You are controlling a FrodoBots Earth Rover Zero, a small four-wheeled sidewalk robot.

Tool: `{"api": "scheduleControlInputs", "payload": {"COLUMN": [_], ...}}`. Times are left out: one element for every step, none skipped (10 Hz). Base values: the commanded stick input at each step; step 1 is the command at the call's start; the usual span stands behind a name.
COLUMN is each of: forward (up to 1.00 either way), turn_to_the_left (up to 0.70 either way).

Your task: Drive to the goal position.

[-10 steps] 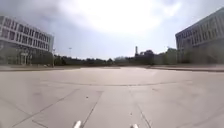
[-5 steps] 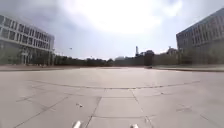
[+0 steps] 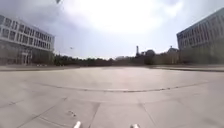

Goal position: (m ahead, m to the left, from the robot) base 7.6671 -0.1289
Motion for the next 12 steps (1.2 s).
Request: {"api": "scheduleControlInputs", "payload": {"forward": [0.70,0.70,0.70,0.70,0.70,0.70,0.70,0.70,0.70,0.70,0.70,0.70], "turn_to_the_left": [0.00,0.00,0.00,0.00,0.00,0.00,0.00,0.00,0.00,-0.01,-0.01,-0.01]}}
